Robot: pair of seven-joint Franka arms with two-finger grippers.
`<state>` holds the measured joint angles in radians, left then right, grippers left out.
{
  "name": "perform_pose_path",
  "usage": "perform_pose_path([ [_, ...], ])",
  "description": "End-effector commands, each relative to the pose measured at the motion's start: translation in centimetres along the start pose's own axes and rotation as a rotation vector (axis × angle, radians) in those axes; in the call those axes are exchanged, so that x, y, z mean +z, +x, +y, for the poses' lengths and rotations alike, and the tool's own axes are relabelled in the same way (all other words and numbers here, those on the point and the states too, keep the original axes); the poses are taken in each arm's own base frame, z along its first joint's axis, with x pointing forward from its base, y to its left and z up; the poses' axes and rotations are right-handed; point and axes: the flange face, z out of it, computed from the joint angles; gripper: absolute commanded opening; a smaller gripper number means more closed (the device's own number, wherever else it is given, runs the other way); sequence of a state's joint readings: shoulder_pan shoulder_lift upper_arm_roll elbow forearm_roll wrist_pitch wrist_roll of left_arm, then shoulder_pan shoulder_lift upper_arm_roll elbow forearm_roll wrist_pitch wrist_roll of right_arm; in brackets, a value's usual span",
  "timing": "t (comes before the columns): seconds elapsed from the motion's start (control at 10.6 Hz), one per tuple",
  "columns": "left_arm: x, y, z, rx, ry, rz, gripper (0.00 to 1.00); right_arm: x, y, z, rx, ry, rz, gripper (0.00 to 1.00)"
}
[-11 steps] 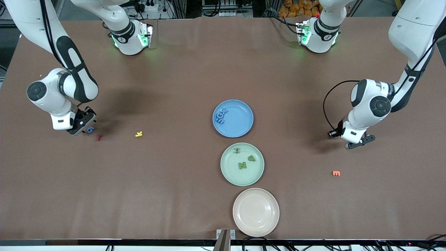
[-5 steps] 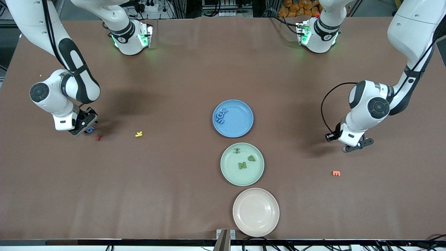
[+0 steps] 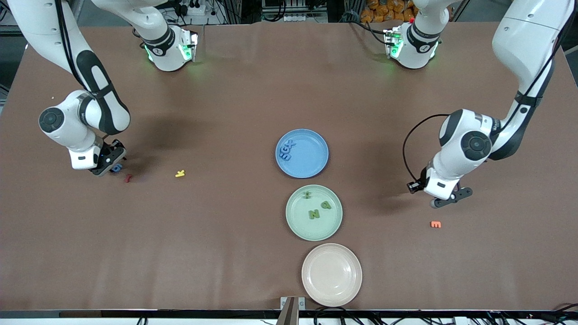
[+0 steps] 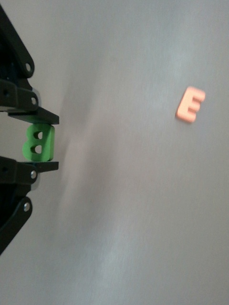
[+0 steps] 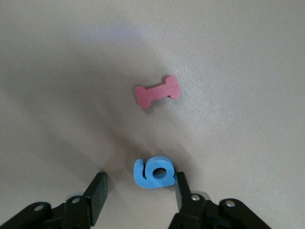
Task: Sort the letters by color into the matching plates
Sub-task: 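Carry the g toward the blue plate while the left gripper carries B to green plate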
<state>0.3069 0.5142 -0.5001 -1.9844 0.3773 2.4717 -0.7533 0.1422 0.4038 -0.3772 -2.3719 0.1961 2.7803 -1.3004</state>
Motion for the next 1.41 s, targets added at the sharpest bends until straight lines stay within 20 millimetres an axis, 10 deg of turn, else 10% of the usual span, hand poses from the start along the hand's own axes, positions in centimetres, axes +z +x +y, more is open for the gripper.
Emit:
perform_pose_path([
  [0.0,-0.8,-0.5,4.9,0.005,-0.013,0.019,0.0,0.3,0.3,0.2,-0.023,-0.013,0.006,0.52],
  [0.57,-1.4,-5.3,20.0,-0.045,-0.145,0.003,0.0,-0.4,0.8,1.2,0.0,-0.033,0.031,0.23],
  [1.32,0.9,-8.7,26.7,-0.128,-0.154,0.011,0.0,-6.0,2.8,3.3,0.006,0.047,0.088,0.03],
])
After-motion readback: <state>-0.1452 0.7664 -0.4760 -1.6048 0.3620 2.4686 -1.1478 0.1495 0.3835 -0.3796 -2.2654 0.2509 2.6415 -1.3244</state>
